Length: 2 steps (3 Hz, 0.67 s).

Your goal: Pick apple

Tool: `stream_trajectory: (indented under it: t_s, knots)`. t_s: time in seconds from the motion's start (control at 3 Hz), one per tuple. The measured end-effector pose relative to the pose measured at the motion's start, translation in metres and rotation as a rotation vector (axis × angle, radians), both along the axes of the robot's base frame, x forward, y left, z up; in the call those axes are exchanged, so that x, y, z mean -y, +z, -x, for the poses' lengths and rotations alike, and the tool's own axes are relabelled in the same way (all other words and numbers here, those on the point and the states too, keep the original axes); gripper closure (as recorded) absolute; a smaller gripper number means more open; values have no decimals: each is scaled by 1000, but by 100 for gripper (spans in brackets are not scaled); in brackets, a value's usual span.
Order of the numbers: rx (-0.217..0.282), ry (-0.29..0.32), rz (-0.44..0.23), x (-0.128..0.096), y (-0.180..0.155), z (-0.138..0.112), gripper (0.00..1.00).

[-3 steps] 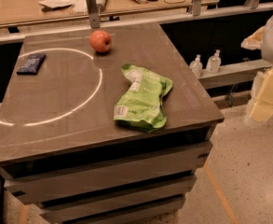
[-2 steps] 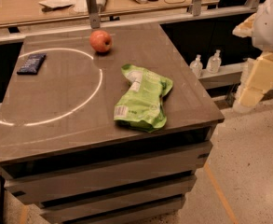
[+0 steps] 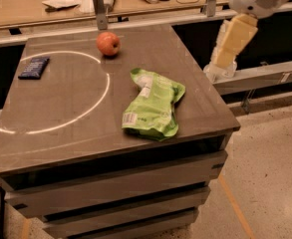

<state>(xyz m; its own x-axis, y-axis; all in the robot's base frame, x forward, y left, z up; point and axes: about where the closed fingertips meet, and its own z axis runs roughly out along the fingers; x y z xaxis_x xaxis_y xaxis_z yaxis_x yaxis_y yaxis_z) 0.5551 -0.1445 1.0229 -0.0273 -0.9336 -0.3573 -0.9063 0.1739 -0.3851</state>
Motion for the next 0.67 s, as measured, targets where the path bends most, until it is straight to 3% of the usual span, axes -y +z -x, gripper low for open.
stream_trajectory:
  t_s: [0.33, 0.67]
  knots:
    - [43, 47, -89, -49, 16, -51, 0]
    - [41, 22, -196, -91, 19, -96, 0]
